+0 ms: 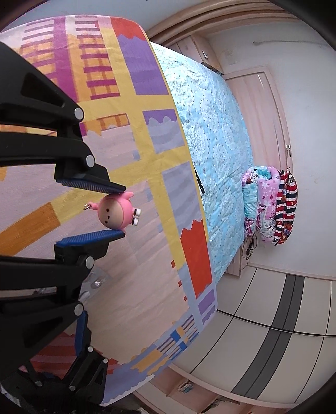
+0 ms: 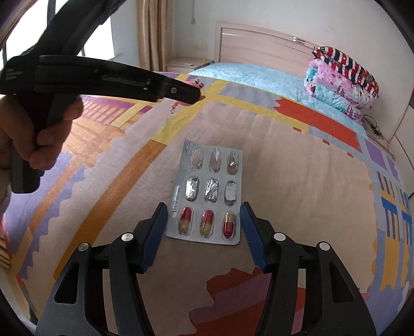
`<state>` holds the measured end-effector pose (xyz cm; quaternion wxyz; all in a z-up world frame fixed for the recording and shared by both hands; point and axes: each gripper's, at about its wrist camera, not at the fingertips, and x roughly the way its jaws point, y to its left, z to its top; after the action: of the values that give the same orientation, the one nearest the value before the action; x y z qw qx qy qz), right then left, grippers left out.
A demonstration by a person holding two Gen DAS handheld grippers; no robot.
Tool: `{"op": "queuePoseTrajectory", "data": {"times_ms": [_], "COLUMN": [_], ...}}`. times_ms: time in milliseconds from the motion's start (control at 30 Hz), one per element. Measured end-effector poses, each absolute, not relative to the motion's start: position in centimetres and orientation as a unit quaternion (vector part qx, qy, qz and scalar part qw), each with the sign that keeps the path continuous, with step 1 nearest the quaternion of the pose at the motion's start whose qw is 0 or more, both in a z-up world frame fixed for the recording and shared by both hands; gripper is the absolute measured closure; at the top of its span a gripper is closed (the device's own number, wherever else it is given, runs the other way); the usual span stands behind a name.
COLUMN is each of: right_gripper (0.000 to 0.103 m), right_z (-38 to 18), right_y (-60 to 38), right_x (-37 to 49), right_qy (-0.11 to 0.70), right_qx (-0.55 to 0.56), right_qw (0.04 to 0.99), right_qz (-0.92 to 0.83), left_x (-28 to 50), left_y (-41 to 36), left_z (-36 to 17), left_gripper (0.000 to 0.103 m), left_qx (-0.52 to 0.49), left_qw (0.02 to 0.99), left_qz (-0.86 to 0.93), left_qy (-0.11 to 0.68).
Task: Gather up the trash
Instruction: 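Grasp the pink pig toy with the left tool while the right tool grasps the blister pack, then carry the pig toy with the left tool while the right tool carries the blister pack over the bin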
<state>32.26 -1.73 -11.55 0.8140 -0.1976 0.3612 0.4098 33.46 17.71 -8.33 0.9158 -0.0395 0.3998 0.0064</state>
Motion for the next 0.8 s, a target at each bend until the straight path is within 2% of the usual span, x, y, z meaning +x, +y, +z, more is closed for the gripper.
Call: {"op": "queuePoseTrajectory", "data": {"times_ms": [800], "right_gripper": [0.05], "right_z": [-7.3], "right_y": [-5.1], "right_x": [27.8], "right_qy": [0.329], "right_qx": [-0.192], "right_qw": [0.825], "right_qz": [0.417], "left_x": [24.8], "left_y": [14.0], "left_z": [-3.7], "left_gripper": [0.075], "left_qx": [-0.018], "left_qw": [0.928], "left_qz": [0.016], "left_qy": [0.372]}}
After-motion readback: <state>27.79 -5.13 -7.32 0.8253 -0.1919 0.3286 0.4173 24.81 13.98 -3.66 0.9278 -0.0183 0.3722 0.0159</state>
